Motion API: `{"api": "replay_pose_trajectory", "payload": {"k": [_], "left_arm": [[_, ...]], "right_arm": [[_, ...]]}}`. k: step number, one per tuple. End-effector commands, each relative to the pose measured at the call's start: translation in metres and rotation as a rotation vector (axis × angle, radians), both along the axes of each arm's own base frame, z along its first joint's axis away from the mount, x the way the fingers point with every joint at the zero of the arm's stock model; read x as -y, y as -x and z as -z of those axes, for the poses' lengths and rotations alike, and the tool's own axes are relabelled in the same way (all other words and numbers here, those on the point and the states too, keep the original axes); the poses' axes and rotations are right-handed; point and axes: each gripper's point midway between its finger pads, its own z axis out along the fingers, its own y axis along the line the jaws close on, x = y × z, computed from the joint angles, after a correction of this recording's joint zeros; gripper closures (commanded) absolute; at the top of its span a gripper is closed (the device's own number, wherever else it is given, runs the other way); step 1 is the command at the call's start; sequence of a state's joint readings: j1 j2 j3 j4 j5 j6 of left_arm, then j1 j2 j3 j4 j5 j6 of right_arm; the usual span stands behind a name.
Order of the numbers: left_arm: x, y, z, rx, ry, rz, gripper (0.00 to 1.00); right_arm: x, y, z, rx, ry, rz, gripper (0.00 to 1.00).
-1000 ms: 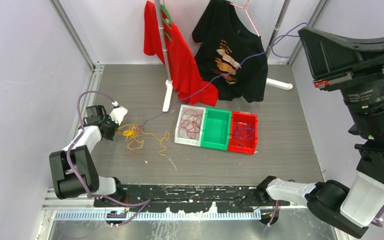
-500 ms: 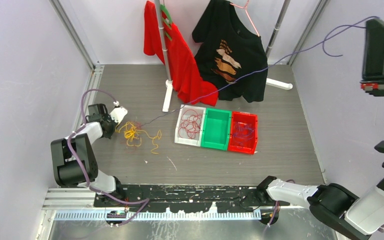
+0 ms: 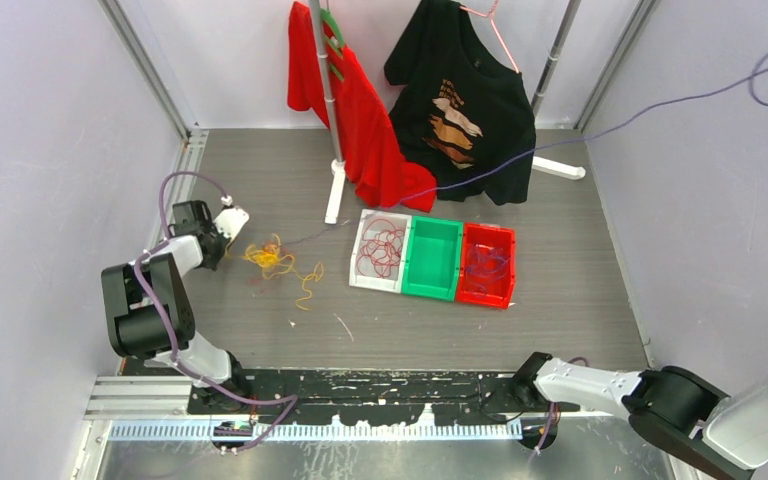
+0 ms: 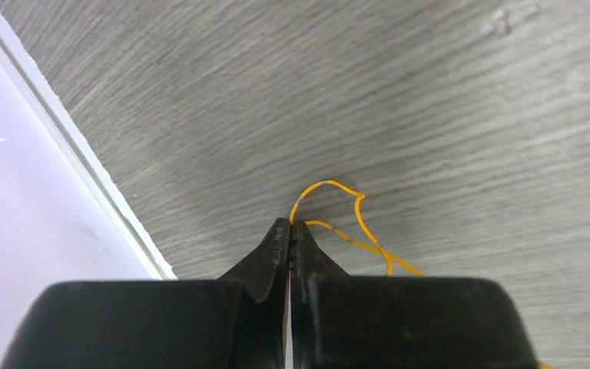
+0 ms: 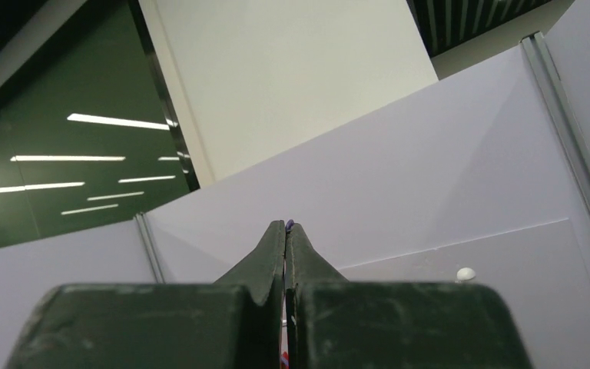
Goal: Untangle the cables
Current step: Untie the cable.
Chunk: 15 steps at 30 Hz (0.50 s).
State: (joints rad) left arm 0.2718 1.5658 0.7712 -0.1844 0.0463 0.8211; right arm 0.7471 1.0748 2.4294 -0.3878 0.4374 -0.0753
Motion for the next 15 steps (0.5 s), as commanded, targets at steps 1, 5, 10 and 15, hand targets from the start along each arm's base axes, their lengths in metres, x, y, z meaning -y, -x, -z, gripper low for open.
{"api": "replay_pose_trajectory", "payload": {"k": [1, 5, 10, 15], "left_arm": [[-0.011, -0.012, -0.005, 0.015, 0.004, -0.042, 1.0], [0.013, -0.014, -0.031, 0.032, 0.155, -0.044, 0.95], [0.045, 0.002, -0.061, -0.031, 0.302, 0.027, 0.33], [0.057, 0.016, -0.083, -0.019, 0.337, 0.082, 0.01]], "right_arm": [[0.015, 0.005, -0.005, 0.019, -0.045, 0.017, 0.99], [-0.056, -0.047, 0.034, -0.147, 0.09, -0.109, 0.99], [-0.156, -0.087, 0.079, -0.242, 0.213, -0.341, 0.99], [-0.221, -0.1, 0.1, -0.28, 0.231, -0.555, 0.99]]}}
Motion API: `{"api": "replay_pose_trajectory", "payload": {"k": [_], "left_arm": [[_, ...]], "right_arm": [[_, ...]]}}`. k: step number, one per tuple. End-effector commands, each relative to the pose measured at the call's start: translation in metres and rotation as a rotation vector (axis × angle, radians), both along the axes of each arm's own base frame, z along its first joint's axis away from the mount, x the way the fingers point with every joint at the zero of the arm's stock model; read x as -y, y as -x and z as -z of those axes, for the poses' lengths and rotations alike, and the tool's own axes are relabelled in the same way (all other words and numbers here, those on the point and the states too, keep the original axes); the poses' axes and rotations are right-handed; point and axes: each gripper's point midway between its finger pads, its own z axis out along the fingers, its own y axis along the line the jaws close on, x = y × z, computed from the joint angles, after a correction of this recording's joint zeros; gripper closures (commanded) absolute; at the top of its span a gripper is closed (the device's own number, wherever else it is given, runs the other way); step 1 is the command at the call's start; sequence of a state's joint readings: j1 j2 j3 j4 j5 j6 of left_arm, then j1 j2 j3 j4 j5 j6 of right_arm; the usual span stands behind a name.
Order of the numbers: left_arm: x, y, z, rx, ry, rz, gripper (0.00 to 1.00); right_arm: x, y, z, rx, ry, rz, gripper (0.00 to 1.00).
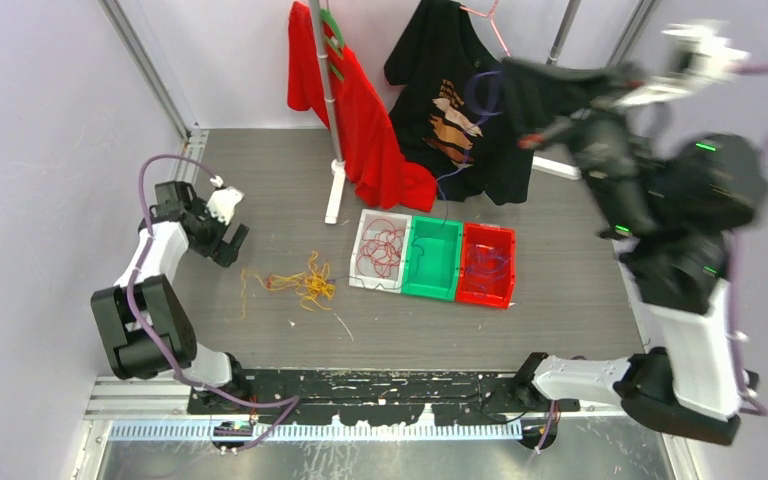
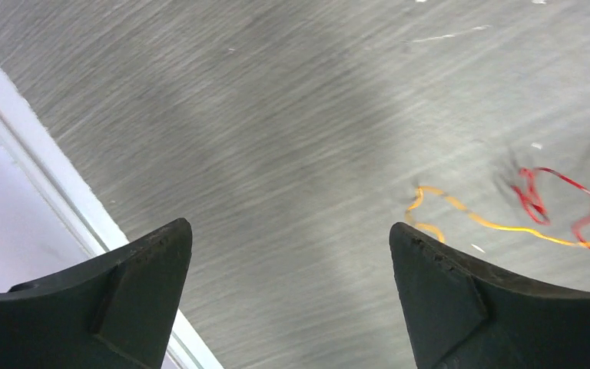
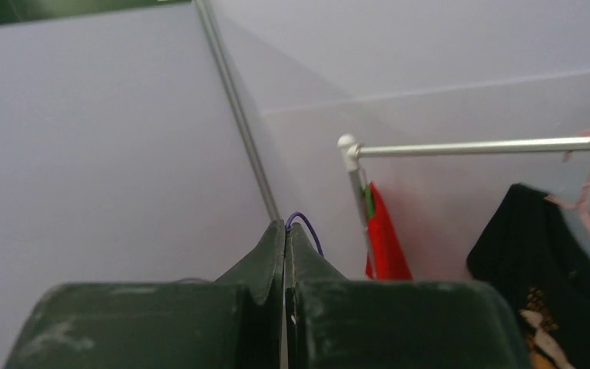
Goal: Untangle the cables
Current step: Untie the cable.
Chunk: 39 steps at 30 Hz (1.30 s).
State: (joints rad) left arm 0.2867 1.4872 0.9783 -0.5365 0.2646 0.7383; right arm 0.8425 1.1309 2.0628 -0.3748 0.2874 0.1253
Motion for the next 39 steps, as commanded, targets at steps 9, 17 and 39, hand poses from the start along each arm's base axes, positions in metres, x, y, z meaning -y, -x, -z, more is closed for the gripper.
{"api": "replay_pose_trajectory", "payload": {"k": [9, 17, 39], "left_arm": [[0.108, 0.033, -0.165, 0.179, 0.466, 0.301, 0.0], [0.229, 0.075, -0.14, 0.076, 0.421, 0.657, 0.0], [0.298, 0.058, -0.016, -0.197, 0.464, 0.852, 0.34]], "right_arm": [[-0.104, 0.007, -0.014, -0.037, -0.114, -0.472, 0.99], [-0.108, 0.016, -0.027, 0.002, -0.163, -0.54, 0.99], [-0.081, 0.038, -0.045, 0.076, -0.199, -0.53, 0.99]]}}
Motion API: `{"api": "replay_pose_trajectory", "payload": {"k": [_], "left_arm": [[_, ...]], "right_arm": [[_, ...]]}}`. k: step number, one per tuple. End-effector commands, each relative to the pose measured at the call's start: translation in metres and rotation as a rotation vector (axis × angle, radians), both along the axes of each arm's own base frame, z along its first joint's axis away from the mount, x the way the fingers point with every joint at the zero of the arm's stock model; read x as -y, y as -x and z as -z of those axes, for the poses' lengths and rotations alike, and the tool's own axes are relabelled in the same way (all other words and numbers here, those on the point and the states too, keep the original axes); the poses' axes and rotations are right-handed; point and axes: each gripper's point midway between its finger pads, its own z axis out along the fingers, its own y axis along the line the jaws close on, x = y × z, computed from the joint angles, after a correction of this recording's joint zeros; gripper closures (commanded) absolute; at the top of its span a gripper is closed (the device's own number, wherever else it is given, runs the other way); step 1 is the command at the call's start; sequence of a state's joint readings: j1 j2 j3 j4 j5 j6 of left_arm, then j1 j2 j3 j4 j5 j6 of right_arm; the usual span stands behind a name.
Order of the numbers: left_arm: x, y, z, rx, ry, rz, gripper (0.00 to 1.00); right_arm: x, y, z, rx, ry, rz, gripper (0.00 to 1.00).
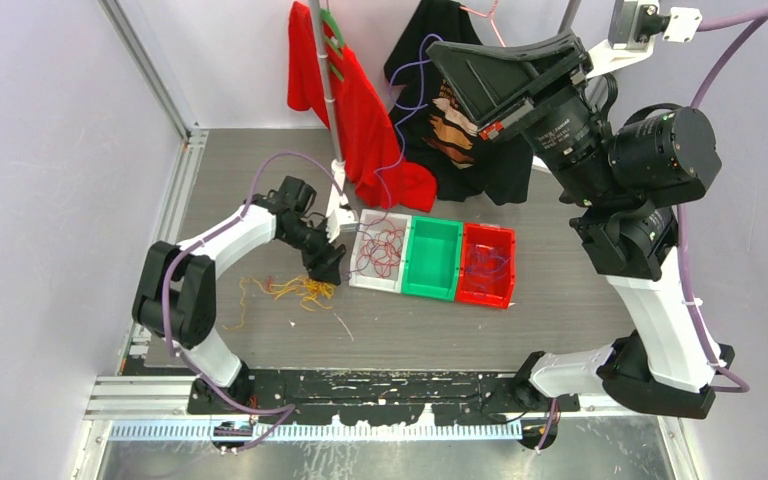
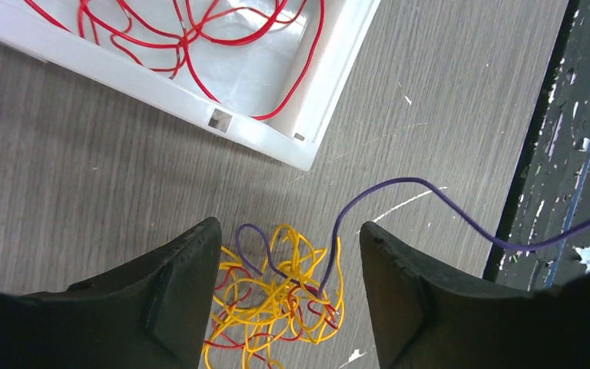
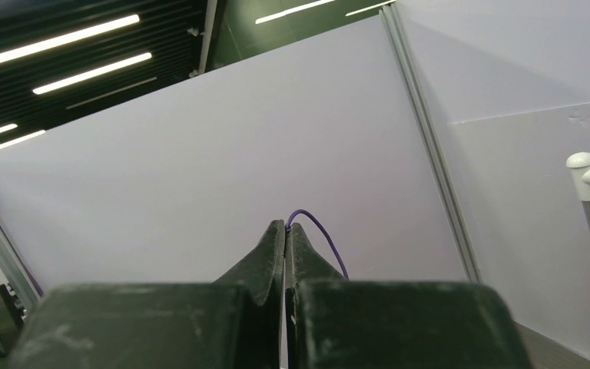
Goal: Untangle the cables
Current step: Untie the cable.
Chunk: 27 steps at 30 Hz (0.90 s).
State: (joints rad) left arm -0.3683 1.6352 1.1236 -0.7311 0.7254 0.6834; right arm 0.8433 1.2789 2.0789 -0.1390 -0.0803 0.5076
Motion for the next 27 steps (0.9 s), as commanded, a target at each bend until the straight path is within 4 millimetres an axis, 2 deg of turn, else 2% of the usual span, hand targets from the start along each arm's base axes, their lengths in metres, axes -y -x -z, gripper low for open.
{"api": "replay_pose_trajectory", "payload": {"k": [1, 2, 3, 7, 8, 12, 15, 18, 19, 21, 24, 26, 27], "left_arm": [[0.014, -0.006, -0.003, 0.037, 0.045, 0.06, 0.37], [0.015, -0.005, -0.001, 0.033, 0.046, 0.066, 0.42], [0.016, -0.005, 0.001, 0.026, 0.047, 0.069, 0.5], [0.014, -0.004, -0.009, 0.027, 0.045, 0.06, 0.96], [0.012, -0.002, -0.016, 0.03, 0.054, 0.051, 1.0], [0.006, 0.004, -0.063, 0.072, 0.168, -0.031, 1.0], [-0.007, -0.001, -0.104, 0.092, 0.276, -0.153, 1.0], [-0.02, -0.011, -0.143, 0.1, 0.384, -0.281, 1.0], [-0.024, -0.01, -0.16, 0.121, 0.425, -0.308, 1.0], [-0.031, -0.009, -0.182, 0.122, 0.479, -0.356, 1.0], [-0.038, -0.009, -0.204, 0.093, 0.553, -0.422, 1.0], [-0.041, -0.007, -0.21, 0.095, 0.582, -0.439, 1.0], [-0.041, -0.005, -0.21, 0.104, 0.581, -0.434, 1.0]], "right_arm": [[0.012, 0.014, -0.016, 0.052, -0.034, -0.006, 0.99], [0.012, 0.014, -0.015, 0.052, -0.031, -0.004, 0.99], [0.012, 0.013, -0.015, 0.052, -0.029, -0.001, 0.99], [0.012, 0.01, -0.011, 0.047, -0.011, 0.02, 0.99], [0.012, 0.008, -0.008, 0.045, -0.003, 0.029, 0.99], [0.01, -0.004, 0.004, 0.02, 0.018, 0.076, 0.99], [-0.005, -0.022, 0.023, -0.022, 0.061, 0.096, 0.99], [-0.03, -0.039, 0.048, -0.072, 0.102, 0.066, 0.99], [-0.039, -0.043, 0.056, -0.088, 0.108, 0.044, 0.99], [-0.064, -0.054, 0.078, -0.126, 0.143, -0.007, 0.99], [-0.1, -0.07, 0.11, -0.201, 0.182, -0.091, 0.99], [-0.122, -0.079, 0.126, -0.242, 0.198, -0.143, 0.99], [-0.129, -0.081, 0.127, -0.246, 0.201, -0.164, 0.99]]}}
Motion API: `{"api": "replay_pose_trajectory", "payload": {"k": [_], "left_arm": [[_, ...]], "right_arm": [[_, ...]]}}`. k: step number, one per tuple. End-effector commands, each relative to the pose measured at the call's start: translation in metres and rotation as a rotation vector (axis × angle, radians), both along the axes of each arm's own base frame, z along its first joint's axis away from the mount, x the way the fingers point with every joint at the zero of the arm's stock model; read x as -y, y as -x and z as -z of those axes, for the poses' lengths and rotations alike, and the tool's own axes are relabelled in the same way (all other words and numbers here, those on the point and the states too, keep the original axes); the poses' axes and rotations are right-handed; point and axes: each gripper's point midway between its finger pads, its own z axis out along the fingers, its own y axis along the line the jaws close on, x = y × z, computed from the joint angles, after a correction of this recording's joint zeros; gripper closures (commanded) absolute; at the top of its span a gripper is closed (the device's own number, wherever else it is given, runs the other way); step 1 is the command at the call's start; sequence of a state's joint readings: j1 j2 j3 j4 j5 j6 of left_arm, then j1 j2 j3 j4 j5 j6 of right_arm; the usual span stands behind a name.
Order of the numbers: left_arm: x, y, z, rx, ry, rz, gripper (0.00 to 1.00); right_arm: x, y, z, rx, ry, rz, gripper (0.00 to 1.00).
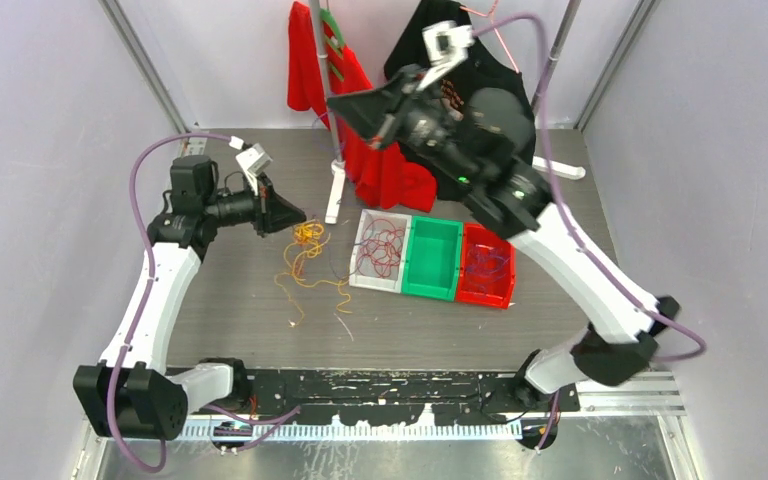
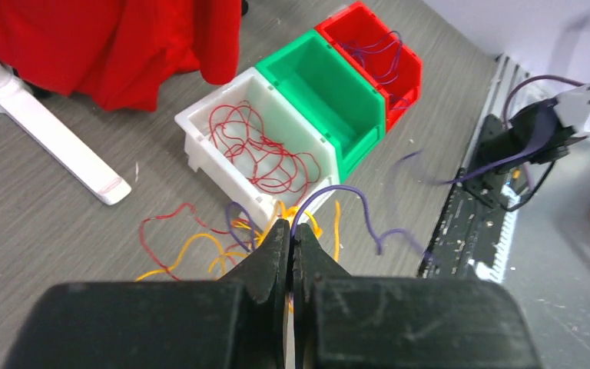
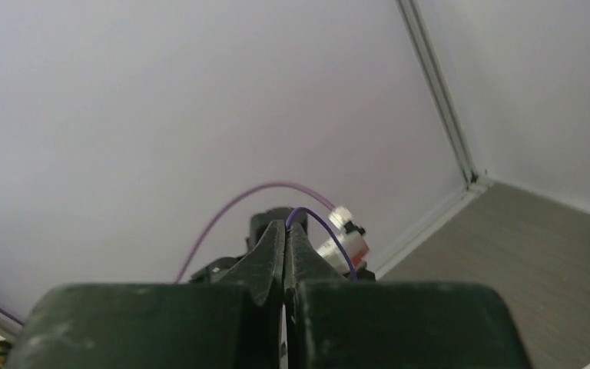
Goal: Untangle the cables
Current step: Untie the cable.
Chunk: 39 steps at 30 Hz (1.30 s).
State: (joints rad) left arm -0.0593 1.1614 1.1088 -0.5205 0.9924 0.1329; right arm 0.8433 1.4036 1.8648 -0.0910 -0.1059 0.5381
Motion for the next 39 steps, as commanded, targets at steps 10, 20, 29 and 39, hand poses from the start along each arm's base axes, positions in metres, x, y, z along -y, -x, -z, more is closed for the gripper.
{"api": "replay_pose_trajectory", "payload": {"k": [10, 20, 29, 39], "left_arm": [[-0.015, 0.034, 0.002, -0.037, 0.005, -0.025, 1.0], [-0.049, 0.06, 0.055, -0.196, -0.223, -0.127, 1.0], [-0.068, 0.018, 0.044, -0.423, -0.028, -0.39, 1.0], [-0.065, 0.008, 0.029, -0.433, 0.065, -0.436, 1.0]], "right_arm": [[-0.092, -0.114, 0.116, -0.077, 0.377, 0.06, 0.99], [-0.08, -0.194, 0.18, -0.052, 0.575, 0.364, 0.44], [-0.067, -0.156, 0.181, -0.106, 0.545, 0.265, 0.06], [-0.104, -0.001, 0.219, 0.087, 0.415, -0.162, 0.21]]}}
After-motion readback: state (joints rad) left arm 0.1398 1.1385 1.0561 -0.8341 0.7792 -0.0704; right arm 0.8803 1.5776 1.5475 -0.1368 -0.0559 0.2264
